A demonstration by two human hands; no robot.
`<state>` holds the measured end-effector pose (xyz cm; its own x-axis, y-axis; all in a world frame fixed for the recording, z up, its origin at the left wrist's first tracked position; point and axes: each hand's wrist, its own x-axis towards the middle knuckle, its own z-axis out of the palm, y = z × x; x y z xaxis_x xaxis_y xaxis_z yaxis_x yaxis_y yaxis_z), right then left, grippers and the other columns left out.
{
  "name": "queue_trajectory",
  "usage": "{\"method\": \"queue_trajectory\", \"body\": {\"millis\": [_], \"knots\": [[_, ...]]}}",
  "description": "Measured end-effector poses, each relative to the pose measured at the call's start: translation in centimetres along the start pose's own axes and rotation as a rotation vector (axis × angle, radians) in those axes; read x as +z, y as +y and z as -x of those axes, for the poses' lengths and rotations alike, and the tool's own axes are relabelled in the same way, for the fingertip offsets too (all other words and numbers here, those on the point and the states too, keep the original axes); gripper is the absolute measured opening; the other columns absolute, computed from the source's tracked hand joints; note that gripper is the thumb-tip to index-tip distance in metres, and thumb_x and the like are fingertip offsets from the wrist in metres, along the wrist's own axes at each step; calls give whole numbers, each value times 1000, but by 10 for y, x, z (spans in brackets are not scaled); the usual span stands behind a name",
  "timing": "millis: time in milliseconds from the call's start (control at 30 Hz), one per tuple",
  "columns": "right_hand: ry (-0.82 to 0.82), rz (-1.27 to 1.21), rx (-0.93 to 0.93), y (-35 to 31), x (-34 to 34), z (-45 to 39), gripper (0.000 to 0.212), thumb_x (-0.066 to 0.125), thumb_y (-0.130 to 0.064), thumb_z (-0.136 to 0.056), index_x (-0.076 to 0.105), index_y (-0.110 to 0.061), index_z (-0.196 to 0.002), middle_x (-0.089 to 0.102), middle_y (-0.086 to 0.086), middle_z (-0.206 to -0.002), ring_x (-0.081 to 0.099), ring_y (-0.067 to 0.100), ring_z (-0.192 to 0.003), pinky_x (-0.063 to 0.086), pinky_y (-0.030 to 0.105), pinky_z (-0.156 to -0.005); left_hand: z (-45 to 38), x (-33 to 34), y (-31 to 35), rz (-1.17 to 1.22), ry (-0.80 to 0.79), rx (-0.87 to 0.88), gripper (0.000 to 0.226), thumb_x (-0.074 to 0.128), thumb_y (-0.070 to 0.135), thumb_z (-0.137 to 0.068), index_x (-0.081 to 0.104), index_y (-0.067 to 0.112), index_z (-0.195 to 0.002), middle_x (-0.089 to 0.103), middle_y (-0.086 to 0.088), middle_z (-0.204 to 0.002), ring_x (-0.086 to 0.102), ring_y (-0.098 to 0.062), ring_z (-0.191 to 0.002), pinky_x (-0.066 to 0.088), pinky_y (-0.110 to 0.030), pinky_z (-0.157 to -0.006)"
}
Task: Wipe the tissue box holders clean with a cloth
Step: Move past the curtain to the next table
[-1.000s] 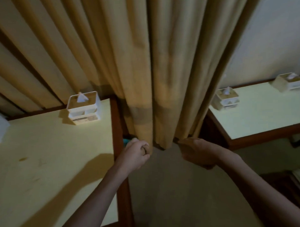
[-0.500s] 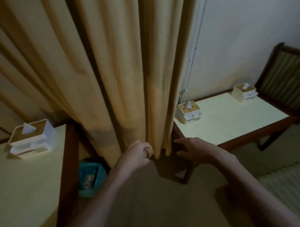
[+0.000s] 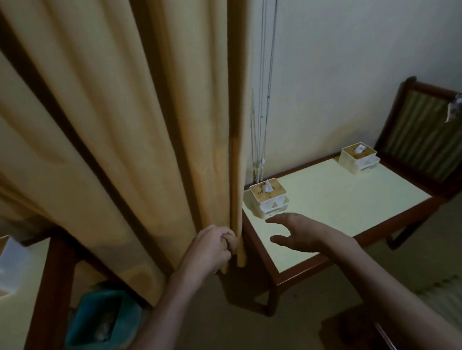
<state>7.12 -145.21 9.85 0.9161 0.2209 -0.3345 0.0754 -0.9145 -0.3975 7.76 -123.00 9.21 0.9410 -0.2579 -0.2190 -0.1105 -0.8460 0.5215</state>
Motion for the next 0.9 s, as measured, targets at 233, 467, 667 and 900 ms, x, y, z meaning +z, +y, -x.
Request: {"method": "queue_trajectory", "body": {"millis": [233, 467, 667, 900], "knots": [[-2, 5, -52, 73, -37, -26, 55, 51, -35, -96, 35, -20, -146, 34, 1, -152, 34, 18, -138, 28, 28, -109, -45, 20, 56, 3, 12, -57, 24, 64, 18, -86, 60, 36, -102, 46, 11, -104, 47, -9, -92, 39, -25, -71], [-47, 30, -98, 158, -80, -51, 54, 51, -35, -96, 35, -20, -145, 36, 1, -151, 35, 19, -137, 28, 28, -108, -91, 49, 125, 86, 43, -114, 27, 69, 24, -84, 61, 36, -106, 46, 11, -108, 44, -10, -103, 37, -25, -79], [-115, 64, -107, 207, -109, -80, 55, 51, -38, -95, 35, -21, -145, 37, 1, -151, 36, 20, -136, 30, 32, -109, -124, 65, 162, 128, 88, -131, 22, 69, 22, -84, 62, 34, -102, 48, 12, -106, 44, -6, -98, 32, -14, -66], [-142, 78, -121, 239, -128, -120, 56, 49, -38, -96, 32, -20, -147, 33, 0, -152, 31, 18, -139, 27, 30, -111, -176, 76, 170, 152, 63, -174, 18, 70, 27, -81, 59, 39, -90, 52, 12, -103, 51, -9, -100, 43, -23, -77]]}}
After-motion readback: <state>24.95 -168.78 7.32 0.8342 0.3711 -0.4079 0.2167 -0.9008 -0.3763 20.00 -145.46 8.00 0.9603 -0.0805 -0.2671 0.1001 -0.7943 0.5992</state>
